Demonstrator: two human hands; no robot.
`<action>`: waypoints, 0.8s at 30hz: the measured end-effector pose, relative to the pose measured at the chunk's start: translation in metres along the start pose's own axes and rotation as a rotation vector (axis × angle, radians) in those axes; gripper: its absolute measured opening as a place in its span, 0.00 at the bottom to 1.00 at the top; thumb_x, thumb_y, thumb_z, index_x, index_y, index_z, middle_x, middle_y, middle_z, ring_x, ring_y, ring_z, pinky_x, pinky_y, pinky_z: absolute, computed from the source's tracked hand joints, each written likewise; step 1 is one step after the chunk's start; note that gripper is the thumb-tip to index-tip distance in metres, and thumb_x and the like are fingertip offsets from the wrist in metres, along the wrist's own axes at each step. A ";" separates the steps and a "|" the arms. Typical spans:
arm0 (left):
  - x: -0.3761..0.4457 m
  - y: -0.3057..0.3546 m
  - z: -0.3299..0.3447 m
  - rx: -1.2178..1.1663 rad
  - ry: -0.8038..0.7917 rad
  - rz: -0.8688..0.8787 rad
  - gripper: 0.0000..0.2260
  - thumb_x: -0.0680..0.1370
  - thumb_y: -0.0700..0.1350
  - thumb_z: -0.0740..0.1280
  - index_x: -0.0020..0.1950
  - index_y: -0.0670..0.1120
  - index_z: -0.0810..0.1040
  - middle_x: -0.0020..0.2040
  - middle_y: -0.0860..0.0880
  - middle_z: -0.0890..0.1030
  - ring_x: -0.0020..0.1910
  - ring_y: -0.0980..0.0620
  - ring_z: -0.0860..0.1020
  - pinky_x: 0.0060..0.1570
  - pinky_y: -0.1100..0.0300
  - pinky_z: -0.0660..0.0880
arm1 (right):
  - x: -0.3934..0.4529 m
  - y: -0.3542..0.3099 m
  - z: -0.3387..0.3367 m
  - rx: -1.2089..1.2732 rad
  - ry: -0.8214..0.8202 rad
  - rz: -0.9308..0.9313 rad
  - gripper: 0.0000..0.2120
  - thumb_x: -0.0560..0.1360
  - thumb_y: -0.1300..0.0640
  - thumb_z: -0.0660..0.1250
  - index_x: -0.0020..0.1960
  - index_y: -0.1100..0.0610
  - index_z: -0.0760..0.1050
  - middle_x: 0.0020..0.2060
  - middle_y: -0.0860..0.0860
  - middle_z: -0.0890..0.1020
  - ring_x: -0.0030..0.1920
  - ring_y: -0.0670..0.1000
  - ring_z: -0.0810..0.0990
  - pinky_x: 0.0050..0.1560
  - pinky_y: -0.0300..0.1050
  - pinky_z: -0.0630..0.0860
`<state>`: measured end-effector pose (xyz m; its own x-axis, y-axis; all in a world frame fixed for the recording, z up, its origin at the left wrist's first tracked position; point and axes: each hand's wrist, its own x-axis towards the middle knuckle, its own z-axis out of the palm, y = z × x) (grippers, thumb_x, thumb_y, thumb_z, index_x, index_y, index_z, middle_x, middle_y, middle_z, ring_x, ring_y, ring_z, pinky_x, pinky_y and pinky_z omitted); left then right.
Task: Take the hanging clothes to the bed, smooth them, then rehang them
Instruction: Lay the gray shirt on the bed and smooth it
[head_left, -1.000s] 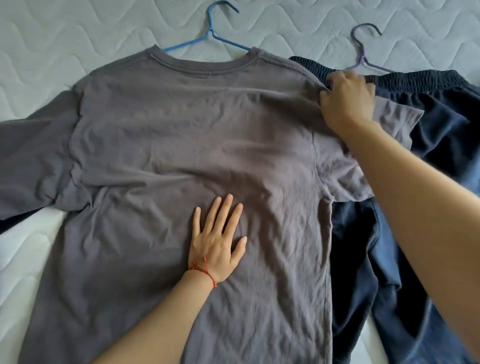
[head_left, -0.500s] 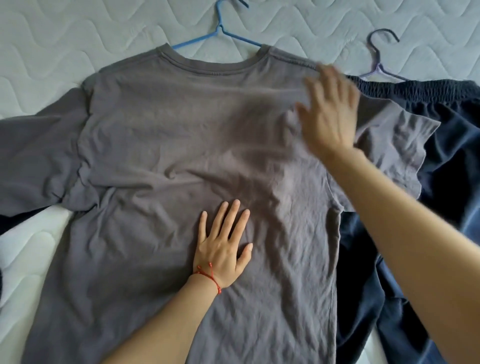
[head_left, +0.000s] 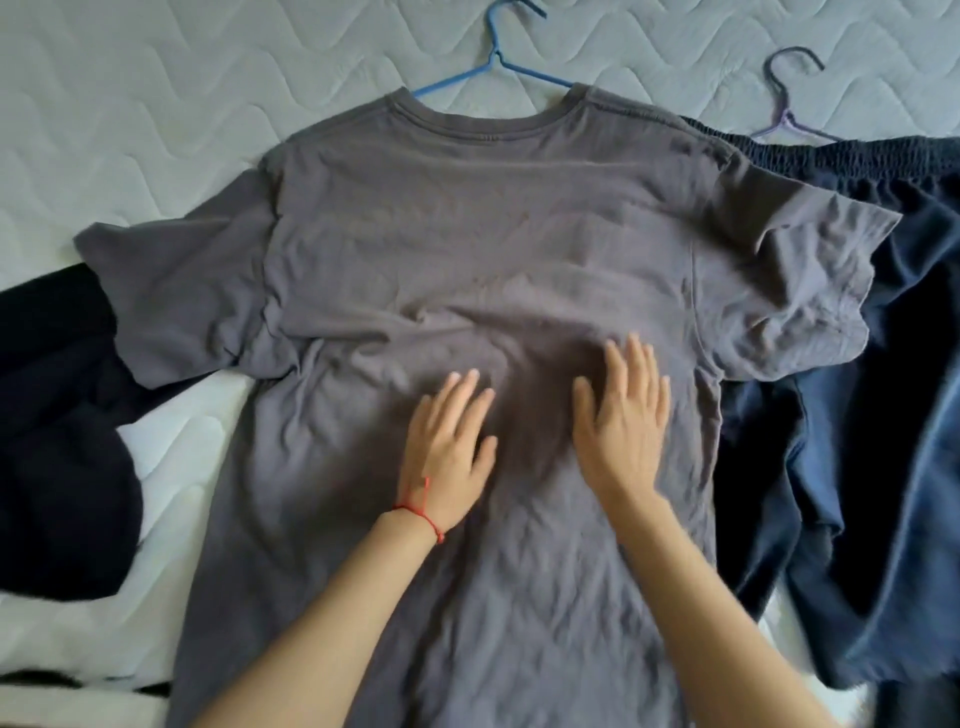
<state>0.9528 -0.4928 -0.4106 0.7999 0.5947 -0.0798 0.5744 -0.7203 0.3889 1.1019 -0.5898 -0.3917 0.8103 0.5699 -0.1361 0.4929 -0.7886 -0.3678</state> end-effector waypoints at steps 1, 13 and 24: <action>-0.011 -0.014 -0.010 0.003 0.055 -0.051 0.20 0.73 0.48 0.59 0.63 0.45 0.71 0.68 0.41 0.72 0.68 0.47 0.63 0.62 0.43 0.70 | -0.020 -0.009 0.006 0.010 -0.030 0.002 0.24 0.75 0.48 0.54 0.67 0.59 0.69 0.69 0.59 0.69 0.71 0.58 0.65 0.70 0.50 0.50; -0.138 -0.126 -0.083 -0.373 -0.037 -1.012 0.13 0.74 0.41 0.67 0.56 0.38 0.74 0.45 0.37 0.78 0.49 0.37 0.77 0.52 0.48 0.72 | -0.176 -0.018 0.020 -0.169 -0.361 0.002 0.24 0.74 0.50 0.51 0.65 0.58 0.71 0.68 0.57 0.71 0.69 0.53 0.60 0.68 0.49 0.54; -0.194 -0.143 -0.092 -0.204 -0.114 -0.935 0.17 0.71 0.40 0.71 0.57 0.36 0.73 0.57 0.34 0.72 0.58 0.34 0.70 0.53 0.43 0.71 | -0.196 -0.031 0.014 -0.115 -0.362 0.101 0.24 0.79 0.54 0.56 0.74 0.56 0.58 0.76 0.52 0.55 0.76 0.52 0.50 0.75 0.48 0.48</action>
<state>0.6996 -0.4725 -0.3665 0.0522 0.8507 -0.5231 0.9553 0.1101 0.2742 0.9233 -0.6742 -0.3661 0.7024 0.5164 -0.4899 0.4652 -0.8540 -0.2332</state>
